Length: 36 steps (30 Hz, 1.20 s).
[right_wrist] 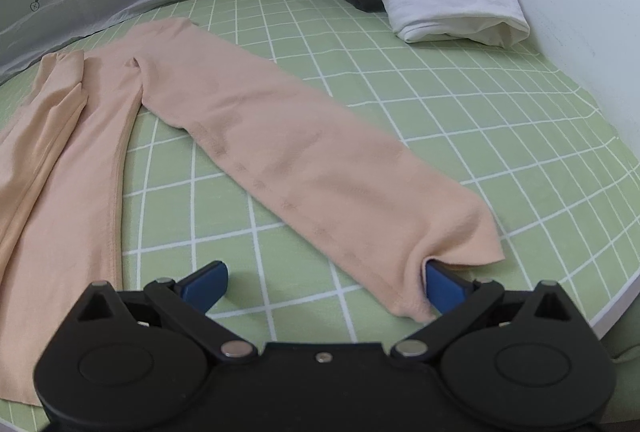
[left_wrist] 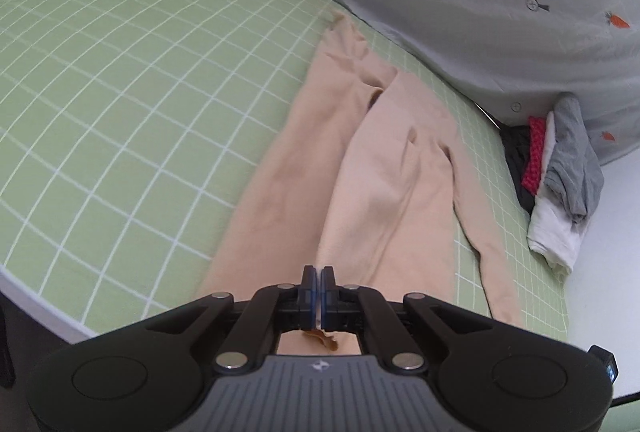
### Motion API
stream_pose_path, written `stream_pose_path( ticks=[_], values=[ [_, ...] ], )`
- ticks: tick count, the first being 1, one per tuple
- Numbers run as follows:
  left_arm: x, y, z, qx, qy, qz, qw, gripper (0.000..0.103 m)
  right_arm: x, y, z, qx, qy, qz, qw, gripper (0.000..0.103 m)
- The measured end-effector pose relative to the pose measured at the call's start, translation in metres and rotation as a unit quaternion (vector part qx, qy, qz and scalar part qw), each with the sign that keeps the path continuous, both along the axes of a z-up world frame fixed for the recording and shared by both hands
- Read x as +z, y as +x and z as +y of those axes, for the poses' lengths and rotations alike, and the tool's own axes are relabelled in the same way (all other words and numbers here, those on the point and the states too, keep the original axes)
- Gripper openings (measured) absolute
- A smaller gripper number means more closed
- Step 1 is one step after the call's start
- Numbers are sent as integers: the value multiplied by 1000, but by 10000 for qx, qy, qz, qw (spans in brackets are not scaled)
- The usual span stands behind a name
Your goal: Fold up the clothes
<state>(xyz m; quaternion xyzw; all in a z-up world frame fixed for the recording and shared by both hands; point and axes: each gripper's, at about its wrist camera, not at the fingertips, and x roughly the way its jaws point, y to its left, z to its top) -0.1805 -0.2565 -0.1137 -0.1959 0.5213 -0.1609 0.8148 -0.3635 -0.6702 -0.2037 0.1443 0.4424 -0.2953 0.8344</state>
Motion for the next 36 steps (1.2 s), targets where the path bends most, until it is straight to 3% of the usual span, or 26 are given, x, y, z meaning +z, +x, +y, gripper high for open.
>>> stream_pose_path(
  ticks=[8,10,15,16,20,25,30,33,36],
  values=[
    [-25,7,6,85,242,346,9991,2,4,4,9,113,-39,34,9999,103],
    [-20,9,6,-12,352,280,9990,8,10,5,10,132,-59,-27,9999,103],
    [0,23,2,-187,474,-47,9987,65,29,16,13,87,-172,-340,9992,103],
    [5,27,0,-227,528,-156,9982,66,32,20,14,63,-201,-407,9990,103],
    [19,45,-11,-406,653,-423,9961,66,40,39,13,-31,-102,-679,9976,103],
    [28,69,-28,-756,871,-609,9915,66,44,76,15,-8,470,-1036,9935,103],
    [28,105,-47,-1023,835,-688,9889,64,45,130,27,206,731,-929,9928,101],
    [24,129,-65,-1204,799,-716,9869,53,44,161,29,310,954,-928,9906,84],
    [15,154,-85,-1405,767,-688,9847,44,33,191,21,85,1637,-981,9816,69]
  ],
)
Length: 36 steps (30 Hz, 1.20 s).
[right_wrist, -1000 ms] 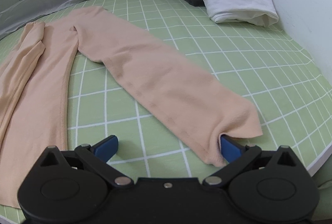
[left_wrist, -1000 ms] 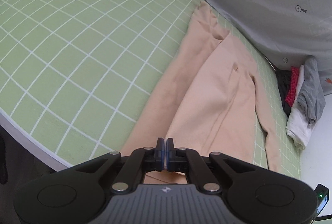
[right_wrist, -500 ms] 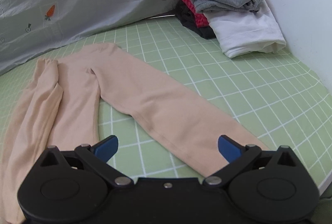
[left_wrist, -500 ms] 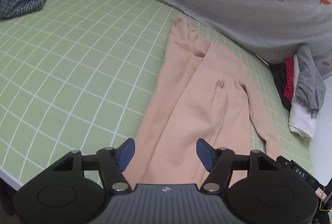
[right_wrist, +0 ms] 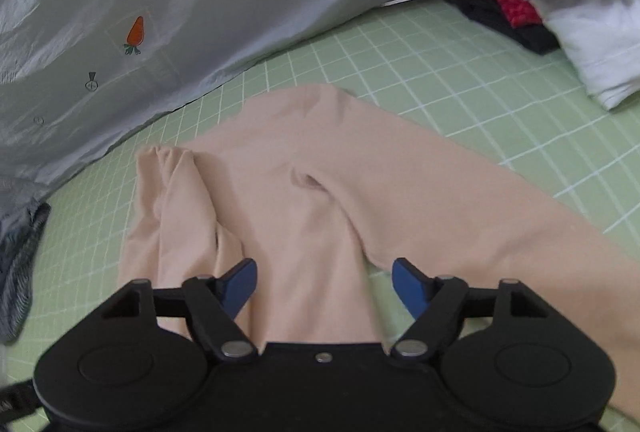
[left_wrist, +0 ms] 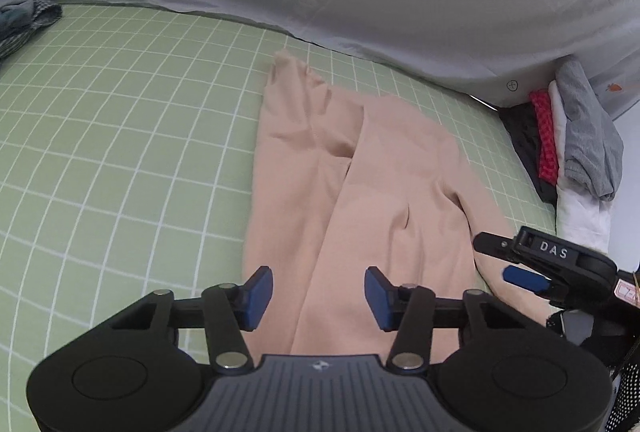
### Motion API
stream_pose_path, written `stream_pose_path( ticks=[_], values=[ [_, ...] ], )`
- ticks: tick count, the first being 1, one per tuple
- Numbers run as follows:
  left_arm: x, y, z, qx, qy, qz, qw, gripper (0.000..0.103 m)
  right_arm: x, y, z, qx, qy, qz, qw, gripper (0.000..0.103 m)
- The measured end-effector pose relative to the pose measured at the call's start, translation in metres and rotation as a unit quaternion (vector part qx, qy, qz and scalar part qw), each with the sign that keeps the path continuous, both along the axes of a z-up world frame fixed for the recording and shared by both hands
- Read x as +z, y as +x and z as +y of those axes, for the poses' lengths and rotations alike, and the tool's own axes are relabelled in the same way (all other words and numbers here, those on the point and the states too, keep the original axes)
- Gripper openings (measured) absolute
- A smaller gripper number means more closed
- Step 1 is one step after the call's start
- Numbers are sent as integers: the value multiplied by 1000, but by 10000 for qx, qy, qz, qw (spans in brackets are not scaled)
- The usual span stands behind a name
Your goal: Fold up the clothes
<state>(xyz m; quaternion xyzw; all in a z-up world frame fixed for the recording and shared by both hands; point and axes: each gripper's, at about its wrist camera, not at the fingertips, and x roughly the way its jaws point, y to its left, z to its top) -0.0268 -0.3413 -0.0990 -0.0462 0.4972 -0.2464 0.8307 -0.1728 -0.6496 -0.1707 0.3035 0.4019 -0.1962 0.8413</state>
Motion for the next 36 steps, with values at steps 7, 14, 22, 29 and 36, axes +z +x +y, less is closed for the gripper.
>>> stream_pose_path(
  ticks=[7,14,22,29,36],
  values=[
    [-21,67,-43,-246,-142,162,9995,33,-30,60,-10,192,1310,11,9912,39],
    [-34,97,-76,-539,-391,194,9976,32,-34,72,3,490,1575,-30,9863,19],
    [-37,105,-76,-529,-809,24,9953,3,-32,67,-6,465,1865,-429,9804,5],
    [-36,105,-57,-184,-1176,93,9928,3,-29,67,-9,546,1892,-654,9782,4],
    [-40,110,-50,40,-1240,207,9921,3,-36,67,-12,248,2032,-565,9772,23]
  ],
)
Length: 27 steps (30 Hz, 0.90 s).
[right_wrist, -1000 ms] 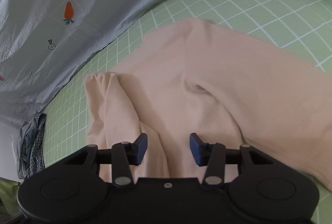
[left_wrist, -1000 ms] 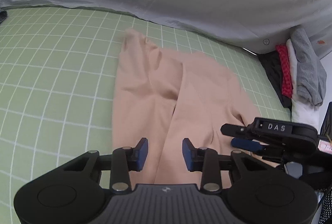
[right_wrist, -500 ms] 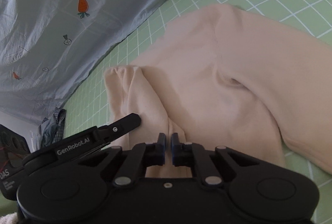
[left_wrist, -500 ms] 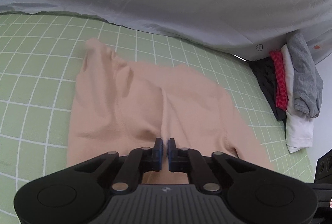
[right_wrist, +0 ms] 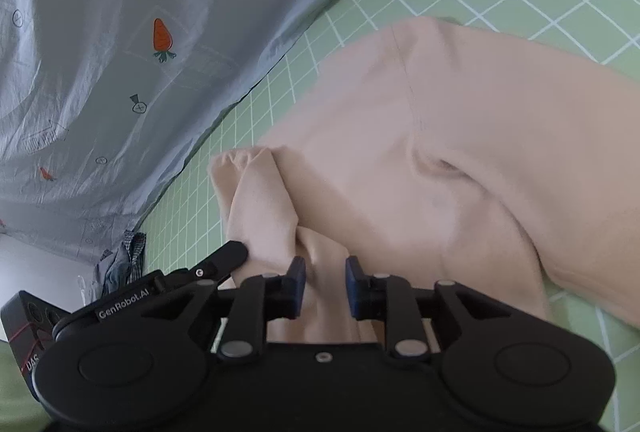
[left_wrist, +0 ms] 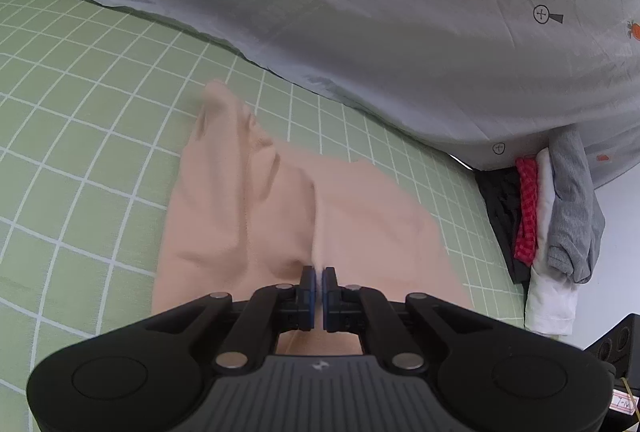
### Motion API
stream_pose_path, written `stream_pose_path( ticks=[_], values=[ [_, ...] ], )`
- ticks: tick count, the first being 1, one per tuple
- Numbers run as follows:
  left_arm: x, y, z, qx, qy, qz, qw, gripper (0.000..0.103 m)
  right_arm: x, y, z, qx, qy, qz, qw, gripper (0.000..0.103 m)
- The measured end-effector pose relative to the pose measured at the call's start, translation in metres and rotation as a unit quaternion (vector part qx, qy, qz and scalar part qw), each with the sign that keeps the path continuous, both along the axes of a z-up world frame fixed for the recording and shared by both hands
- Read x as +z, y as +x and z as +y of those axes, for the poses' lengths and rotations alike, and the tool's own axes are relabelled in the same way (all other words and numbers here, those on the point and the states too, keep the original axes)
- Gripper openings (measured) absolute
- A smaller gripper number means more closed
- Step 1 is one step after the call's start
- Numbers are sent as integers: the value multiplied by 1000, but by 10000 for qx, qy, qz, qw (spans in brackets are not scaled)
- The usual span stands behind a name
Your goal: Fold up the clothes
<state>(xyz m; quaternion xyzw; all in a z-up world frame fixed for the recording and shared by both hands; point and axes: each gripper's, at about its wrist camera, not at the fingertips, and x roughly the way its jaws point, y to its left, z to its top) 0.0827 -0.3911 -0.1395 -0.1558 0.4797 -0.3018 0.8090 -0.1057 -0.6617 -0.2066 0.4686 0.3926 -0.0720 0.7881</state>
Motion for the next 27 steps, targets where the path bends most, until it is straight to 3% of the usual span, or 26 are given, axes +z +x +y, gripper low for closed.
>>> stream_pose_path(
  ticks=[3,7,9,11,14,19,25,27],
  values=[
    [-2,-1,1,10,-31,34,10000,3,-4,1,-2,-78,120,77,9999,23],
    [-2,-2,2,28,-59,47,10000,3,-12,3,-3,-215,326,221,9990,36],
    [-1,-2,3,43,-62,42,10000,3,-14,3,-4,-291,403,237,9985,36],
    [-1,-2,4,62,-66,46,9999,3,-14,4,-4,-237,386,205,9988,28],
    [0,-1,6,132,-45,8,9999,3,-13,6,-2,-46,292,122,9995,2],
    [6,1,18,391,6,-118,9992,3,-5,5,-5,-46,97,-131,9999,1],
    [-14,7,18,557,384,139,9976,4,-15,16,0,205,-202,77,9996,1],
    [-14,8,18,598,418,178,9972,11,-12,19,4,353,-444,160,9983,5]
  ],
)
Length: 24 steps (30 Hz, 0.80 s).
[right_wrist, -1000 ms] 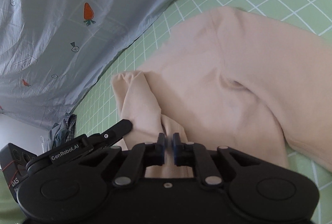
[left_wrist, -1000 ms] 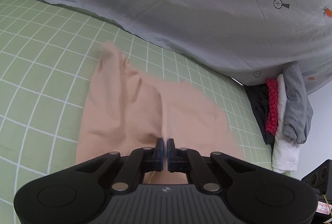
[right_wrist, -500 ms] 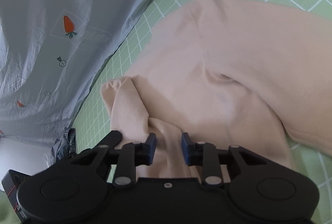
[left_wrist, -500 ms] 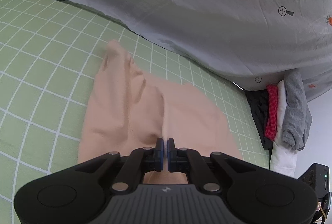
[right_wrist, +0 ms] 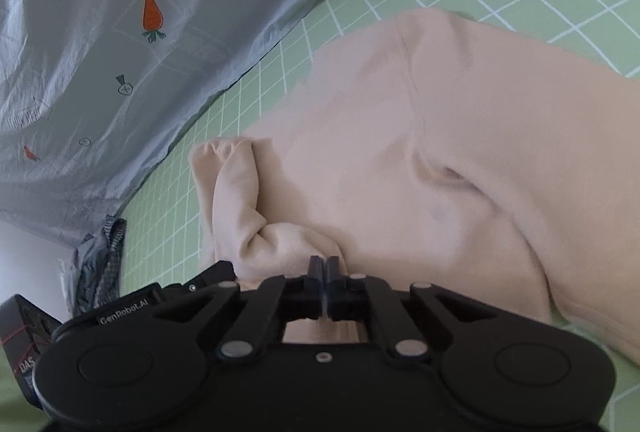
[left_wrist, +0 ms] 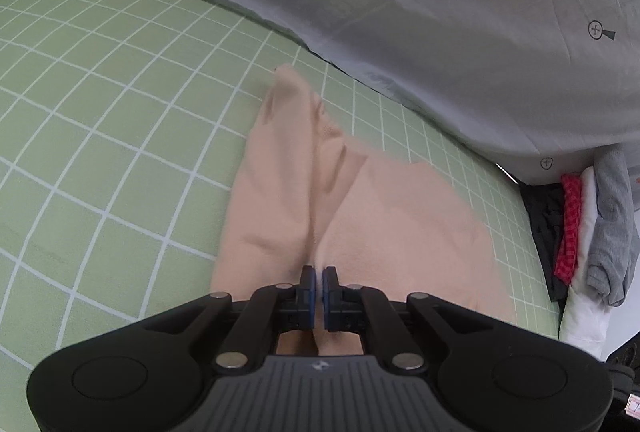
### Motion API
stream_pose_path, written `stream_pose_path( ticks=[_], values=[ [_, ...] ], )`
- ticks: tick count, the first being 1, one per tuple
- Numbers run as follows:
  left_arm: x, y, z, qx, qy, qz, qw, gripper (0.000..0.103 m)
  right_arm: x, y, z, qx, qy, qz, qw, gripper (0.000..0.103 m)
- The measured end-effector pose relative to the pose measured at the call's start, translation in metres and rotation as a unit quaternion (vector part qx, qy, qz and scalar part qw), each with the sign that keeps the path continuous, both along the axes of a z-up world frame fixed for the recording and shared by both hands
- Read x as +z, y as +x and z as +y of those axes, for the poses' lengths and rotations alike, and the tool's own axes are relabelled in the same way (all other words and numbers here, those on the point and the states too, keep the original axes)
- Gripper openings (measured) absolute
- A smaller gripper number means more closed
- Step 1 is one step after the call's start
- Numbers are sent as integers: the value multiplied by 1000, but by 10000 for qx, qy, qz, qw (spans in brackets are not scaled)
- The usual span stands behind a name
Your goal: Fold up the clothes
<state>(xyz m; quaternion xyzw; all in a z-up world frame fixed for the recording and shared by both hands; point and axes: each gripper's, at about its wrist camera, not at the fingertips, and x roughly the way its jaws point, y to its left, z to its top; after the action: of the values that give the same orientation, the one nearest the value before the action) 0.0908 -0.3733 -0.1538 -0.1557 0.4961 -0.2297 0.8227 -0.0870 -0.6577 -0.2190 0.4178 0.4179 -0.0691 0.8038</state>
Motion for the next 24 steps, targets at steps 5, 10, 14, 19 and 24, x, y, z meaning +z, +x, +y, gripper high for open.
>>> stream_pose_path(
  ticks=[5,10,14,19,24],
  values=[
    [11,-2,-3,-56,245,-70,9997,34,7,-4,0,66,-210,79,9997,30],
    [27,-18,-9,-425,811,-207,9956,52,25,-20,-1,176,-907,161,9956,63],
    [36,-48,-6,-511,986,-221,9936,55,35,-47,-5,-11,-1192,228,9926,75],
    [44,-94,6,-560,1185,-224,9911,70,45,-95,-8,-226,-1923,470,9800,91],
    [44,-136,18,-436,1418,-128,9888,86,43,-149,-19,-550,-2361,746,9673,102]
  ],
)
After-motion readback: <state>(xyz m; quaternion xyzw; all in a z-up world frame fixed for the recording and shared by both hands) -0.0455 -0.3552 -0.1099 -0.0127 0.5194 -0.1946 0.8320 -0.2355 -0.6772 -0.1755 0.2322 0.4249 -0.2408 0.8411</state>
